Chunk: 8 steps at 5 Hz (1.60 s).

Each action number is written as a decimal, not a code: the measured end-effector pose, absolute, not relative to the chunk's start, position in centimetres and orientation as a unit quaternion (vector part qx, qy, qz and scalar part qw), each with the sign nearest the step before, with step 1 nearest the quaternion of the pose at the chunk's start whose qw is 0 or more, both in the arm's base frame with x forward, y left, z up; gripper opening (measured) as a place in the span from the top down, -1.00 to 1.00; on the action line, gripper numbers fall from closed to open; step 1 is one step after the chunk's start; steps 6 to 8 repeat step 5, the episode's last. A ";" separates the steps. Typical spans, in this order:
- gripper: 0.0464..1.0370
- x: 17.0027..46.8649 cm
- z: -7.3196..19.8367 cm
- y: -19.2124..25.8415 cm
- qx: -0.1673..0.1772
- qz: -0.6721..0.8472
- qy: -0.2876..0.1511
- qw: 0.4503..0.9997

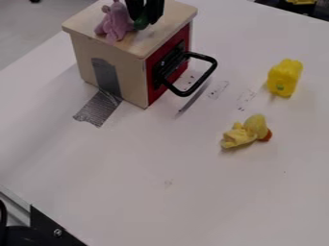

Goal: Moving the cucumber from ground and placed on the table

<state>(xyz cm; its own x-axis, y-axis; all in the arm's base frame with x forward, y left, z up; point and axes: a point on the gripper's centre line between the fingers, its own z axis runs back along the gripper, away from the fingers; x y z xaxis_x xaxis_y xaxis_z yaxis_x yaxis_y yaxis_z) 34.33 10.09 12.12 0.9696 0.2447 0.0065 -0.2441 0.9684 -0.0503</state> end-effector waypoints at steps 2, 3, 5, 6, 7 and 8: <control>-0.31 34.0 11.6 10.2 -0.021 0.121 0.005 0.992; -0.85 33.7 11.7 10.3 -0.014 0.117 0.014 0.993; -0.92 34.0 16.2 10.4 -0.004 0.111 -0.022 0.994; -0.92 34.0 16.2 10.4 -0.004 0.111 -0.022 0.994; -0.92 34.0 16.2 10.4 -0.004 0.111 -0.022 0.994; -0.92 34.0 16.2 10.4 -0.004 0.111 -0.022 0.994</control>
